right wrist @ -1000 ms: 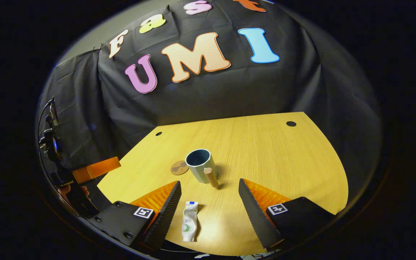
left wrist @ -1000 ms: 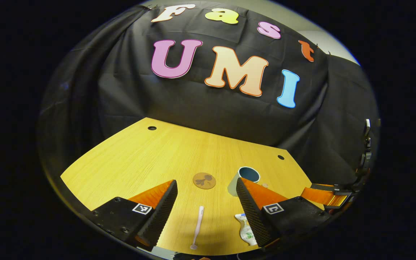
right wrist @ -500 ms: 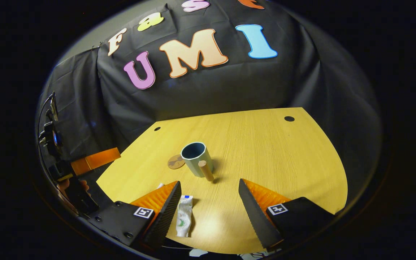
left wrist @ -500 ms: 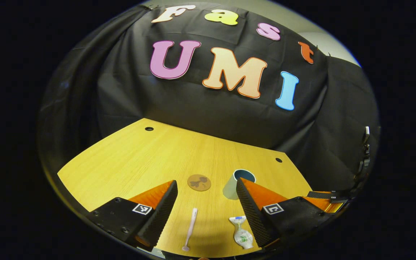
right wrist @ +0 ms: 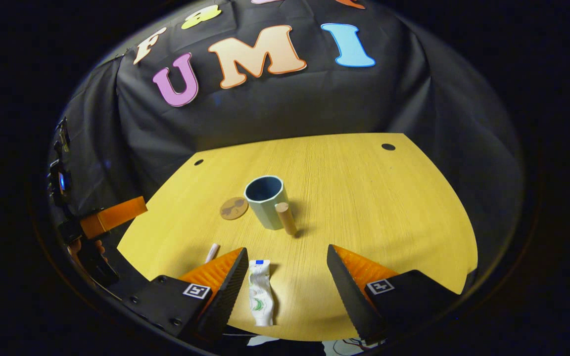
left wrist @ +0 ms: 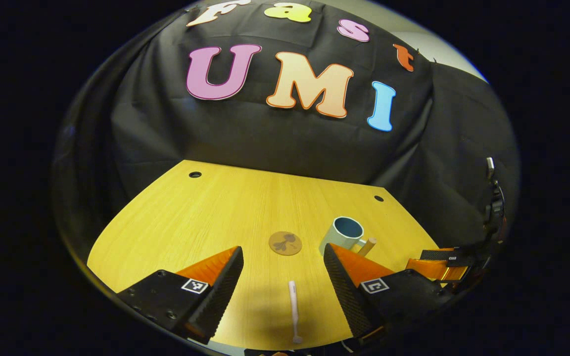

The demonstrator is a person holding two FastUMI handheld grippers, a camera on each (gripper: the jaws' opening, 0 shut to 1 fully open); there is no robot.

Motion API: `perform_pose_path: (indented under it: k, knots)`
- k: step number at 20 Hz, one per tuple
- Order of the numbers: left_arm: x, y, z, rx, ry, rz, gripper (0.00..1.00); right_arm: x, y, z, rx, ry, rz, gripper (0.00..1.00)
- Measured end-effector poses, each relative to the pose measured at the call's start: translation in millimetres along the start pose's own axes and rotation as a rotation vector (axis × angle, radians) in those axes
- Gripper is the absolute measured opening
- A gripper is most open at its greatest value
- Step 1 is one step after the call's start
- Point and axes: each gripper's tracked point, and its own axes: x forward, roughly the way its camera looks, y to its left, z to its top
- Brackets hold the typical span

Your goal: Put the toothbrush and toothpaste on the desktop into the cup, then pick up the cup and place it on the coaster on the desktop.

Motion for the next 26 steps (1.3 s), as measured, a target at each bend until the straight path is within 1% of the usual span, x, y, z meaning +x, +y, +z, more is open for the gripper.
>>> perform_pose_path:
  k: [1, 2, 4, 5, 7, 8, 9, 11, 13, 17, 18, 19, 21, 22, 24, 25, 26]
  knots:
    - [0, 9, 0, 0.012, 0.008, 0.002, 0.95, 5, 6, -7, -0.004, 0.027, -0.007, 0.98]
    - [-1, 18, -2, 0.022, 0.014, 0.009, 0.95, 10, 12, -15, -0.013, 0.058, -0.01, 0.94]
    - [2, 34, -2, 0.027, 0.022, 0.015, 0.95, 22, 23, -28, -0.044, 0.12, -0.02, 0.94]
    - [3, 40, -7, 0.022, 0.032, 0.011, 0.95, 29, 26, -35, -0.06, 0.156, -0.03, 0.99]
    - [3, 45, -12, 0.015, 0.059, -0.007, 0.95, 42, 30, -53, -0.082, 0.243, -0.055, 0.98]
    - [3, 47, -15, 0.015, 0.069, -0.02, 0.95, 48, 32, -60, -0.088, 0.284, -0.061, 0.94]
    - [2, 50, -18, 0.018, 0.08, -0.028, 0.95, 54, 33, -66, -0.092, 0.321, -0.07, 0.99]
    - [3, 55, -27, 0.021, 0.106, -0.044, 0.95, 62, 32, -77, -0.104, 0.383, -0.094, 0.99]
    - [6, 61, -33, 0.022, 0.127, -0.054, 0.95, 69, 31, -85, -0.106, 0.437, -0.124, 0.99]
    - [15, 72, -40, -0.004, 0.153, -0.07, 0.95, 76, 33, -96, -0.079, 0.532, -0.154, 0.99]
    - [19, 75, -43, -0.006, 0.161, -0.068, 0.95, 77, 33, -99, -0.075, 0.552, -0.162, 0.97]
    - [21, 79, -44, -0.006, 0.167, -0.064, 0.95, 78, 34, -101, -0.076, 0.57, -0.165, 0.87]
    - [24, 87, -45, -0.004, 0.173, -0.052, 0.96, 79, 34, -105, -0.083, 0.609, -0.171, 0.74]
    - [25, 89, -43, -0.012, 0.172, -0.048, 0.96, 80, 33, -107, -0.088, 0.623, -0.177, 0.7]
    - [28, 89, -47, -0.038, 0.179, -0.049, 0.95, 80, 35, -111, -0.087, 0.644, -0.177, 0.56]
    - [28, 88, -48, -0.046, 0.184, -0.048, 0.95, 81, 35, -112, -0.095, 0.653, -0.179, 0.51]
    - [28, 88, -49, -0.049, 0.188, -0.043, 0.95, 80, 34, -115, -0.105, 0.665, -0.186, 0.51]
